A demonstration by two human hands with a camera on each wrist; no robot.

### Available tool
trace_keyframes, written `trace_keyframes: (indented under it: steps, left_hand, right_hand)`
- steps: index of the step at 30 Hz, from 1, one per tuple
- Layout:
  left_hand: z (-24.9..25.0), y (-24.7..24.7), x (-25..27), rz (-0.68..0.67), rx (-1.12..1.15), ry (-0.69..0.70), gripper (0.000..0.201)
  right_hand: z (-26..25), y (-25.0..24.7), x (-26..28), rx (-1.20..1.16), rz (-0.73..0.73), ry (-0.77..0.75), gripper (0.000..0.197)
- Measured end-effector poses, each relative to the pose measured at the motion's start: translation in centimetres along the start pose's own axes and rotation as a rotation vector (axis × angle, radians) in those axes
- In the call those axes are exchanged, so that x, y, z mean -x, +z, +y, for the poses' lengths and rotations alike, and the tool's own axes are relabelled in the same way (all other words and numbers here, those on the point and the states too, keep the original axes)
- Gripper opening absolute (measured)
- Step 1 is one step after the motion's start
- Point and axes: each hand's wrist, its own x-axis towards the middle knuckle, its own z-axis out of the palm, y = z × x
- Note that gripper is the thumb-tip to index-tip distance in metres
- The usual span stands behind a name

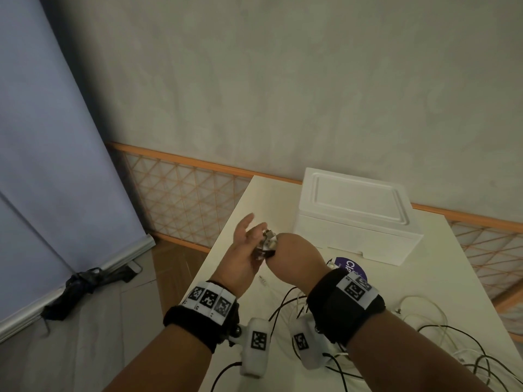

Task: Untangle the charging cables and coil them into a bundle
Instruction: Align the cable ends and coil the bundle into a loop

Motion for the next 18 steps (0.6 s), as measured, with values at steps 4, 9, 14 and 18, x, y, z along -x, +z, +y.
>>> trace_keyframes:
  steps: [4,9,14,18]
  left_hand:
    - [-1.5,-0.3,0.8,-0.022,-0.009,-0.104,0.05]
    - [-2.2,0.2,1.8,-0.304,0.028,-0.041,0.061]
    - [-1.3,1.8,2.1,-0.361,0.031,-0.047,0.052]
    - [-1.5,2.4,2.5,-0.362,0.016,-0.07,0.041]
  right_hand:
    - [0.4,-0.5,-0.3,-0.286,0.017,0.093,0.014]
    - [-0.8,-0.5,0.2,-0.408,-0.013,0.115,0.042]
    - [-1.3,-1.7,1.1,-0.269,0.124,0.081,0.04]
    - [-1.3,-2.2,1.2,-0.212,0.014,0.076,0.042]
